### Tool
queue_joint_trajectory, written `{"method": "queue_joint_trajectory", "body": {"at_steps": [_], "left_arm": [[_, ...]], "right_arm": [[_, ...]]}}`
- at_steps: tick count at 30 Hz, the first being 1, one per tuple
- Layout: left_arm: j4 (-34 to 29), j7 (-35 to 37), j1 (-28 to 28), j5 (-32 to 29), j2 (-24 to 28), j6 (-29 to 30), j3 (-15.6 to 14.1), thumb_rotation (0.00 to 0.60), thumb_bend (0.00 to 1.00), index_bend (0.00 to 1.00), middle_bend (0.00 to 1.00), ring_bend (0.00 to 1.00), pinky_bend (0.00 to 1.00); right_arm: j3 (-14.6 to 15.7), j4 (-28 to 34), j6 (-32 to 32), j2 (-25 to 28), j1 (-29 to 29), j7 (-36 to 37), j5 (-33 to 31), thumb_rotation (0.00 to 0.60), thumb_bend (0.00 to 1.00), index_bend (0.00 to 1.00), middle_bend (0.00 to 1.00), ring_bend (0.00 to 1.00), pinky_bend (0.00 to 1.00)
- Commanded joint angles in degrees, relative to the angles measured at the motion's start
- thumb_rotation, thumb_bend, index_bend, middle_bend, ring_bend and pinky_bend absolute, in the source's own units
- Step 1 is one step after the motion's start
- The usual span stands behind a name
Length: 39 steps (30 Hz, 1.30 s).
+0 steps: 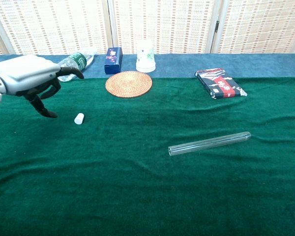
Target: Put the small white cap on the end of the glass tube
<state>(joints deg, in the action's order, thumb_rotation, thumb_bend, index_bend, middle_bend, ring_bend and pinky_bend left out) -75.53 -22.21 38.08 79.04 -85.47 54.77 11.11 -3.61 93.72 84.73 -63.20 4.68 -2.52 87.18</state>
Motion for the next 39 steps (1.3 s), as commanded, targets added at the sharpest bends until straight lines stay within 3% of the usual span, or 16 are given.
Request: {"method": "queue_joint_trajectory", "body": {"at_steps": [1,23,39], "left_arm": [[1.7,-0.9,1.3,-1.9,-1.7,-1.2,0.5,0.6,0.15,0.15,0.84,0.78,0.73],[8.1,-2.9,6.6,-10.0,-9.2,-4.4,1.3,0.6,0.15,0.13,0.84,0.78,0.73],[10.4,-4.7,8.7,-13.2,-9.9,-4.2,1.8,0.6,0.15,0.12,0.85,0.79,0.74]], "right_arm": [[0.0,-0.1,-0.1,-0.1,0.0,0.0,-0.2,0.397,0.04,0.0,0.0,0.02,0.0],[0.1,-0.9,-1.1,-0.4,0.4,0.6,-1.0,0.398,0.04,0.0,0.0,0.02,0.0],[0.0,-1.9,-1.5,-0.6,0.3,1.6,-1.8,0.4,0.04,0.0,0.0,0.02,0.0]]}}
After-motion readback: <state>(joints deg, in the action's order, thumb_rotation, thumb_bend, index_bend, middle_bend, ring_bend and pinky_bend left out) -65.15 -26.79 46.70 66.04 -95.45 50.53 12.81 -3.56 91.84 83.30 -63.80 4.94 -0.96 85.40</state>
